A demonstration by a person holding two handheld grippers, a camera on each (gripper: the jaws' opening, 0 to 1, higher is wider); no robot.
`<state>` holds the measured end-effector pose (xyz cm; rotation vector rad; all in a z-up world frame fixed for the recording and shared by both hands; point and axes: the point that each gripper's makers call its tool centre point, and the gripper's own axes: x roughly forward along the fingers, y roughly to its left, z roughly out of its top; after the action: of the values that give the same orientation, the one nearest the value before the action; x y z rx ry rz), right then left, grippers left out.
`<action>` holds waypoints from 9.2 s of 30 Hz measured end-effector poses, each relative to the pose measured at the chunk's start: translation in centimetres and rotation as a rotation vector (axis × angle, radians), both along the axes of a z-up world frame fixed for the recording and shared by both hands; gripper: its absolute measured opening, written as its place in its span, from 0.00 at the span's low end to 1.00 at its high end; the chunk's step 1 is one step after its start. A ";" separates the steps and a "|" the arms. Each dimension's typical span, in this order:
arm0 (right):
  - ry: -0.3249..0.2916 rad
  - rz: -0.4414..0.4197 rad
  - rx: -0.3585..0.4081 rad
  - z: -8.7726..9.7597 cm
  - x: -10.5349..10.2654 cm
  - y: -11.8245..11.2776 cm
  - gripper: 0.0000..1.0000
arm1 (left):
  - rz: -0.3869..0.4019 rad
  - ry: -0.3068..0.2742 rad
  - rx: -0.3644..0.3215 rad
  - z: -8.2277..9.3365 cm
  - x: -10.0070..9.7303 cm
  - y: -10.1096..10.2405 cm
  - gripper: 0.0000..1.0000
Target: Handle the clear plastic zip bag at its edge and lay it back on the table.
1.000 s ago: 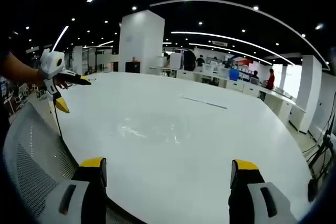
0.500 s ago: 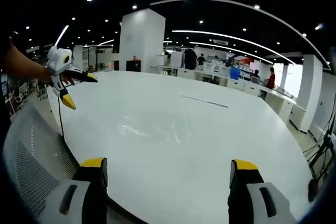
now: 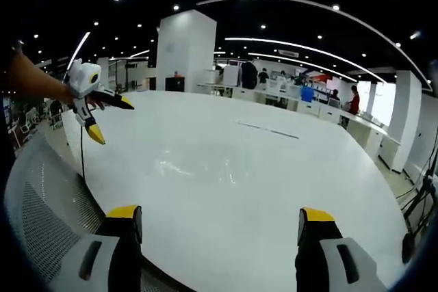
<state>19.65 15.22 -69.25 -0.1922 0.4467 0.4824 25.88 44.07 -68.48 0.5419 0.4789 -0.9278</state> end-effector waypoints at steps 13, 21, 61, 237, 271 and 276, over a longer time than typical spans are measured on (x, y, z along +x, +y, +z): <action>0.012 -0.005 -0.006 -0.2 -0.1 0.0 0.94 | -0.147 0.008 0.097 -1.7 0.6 -1.7 0.84; 0.017 -0.010 -0.010 -0.1 -0.1 0.0 0.93 | -0.247 -0.005 0.161 -2.5 1.0 -3.0 0.80; 0.031 -0.004 -0.044 -0.5 -0.3 -0.2 0.90 | -0.510 0.036 0.444 -7.1 1.5 -4.7 0.59; 0.076 0.045 -0.077 -1.4 -0.8 0.2 0.76 | -0.216 0.333 0.353 -9.3 0.6 0.7 0.06; 0.095 0.160 -0.188 -1.0 -1.5 1.3 0.67 | -0.227 0.309 0.351 -7.2 -0.4 0.1 0.00; 0.074 0.208 -0.188 0.3 -0.9 2.3 0.63 | -0.247 0.303 0.361 -6.8 -1.2 -0.2 0.00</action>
<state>18.70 17.54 -68.99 -0.4055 0.5482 0.6531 24.68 43.86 -75.31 0.8046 0.8778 -1.1761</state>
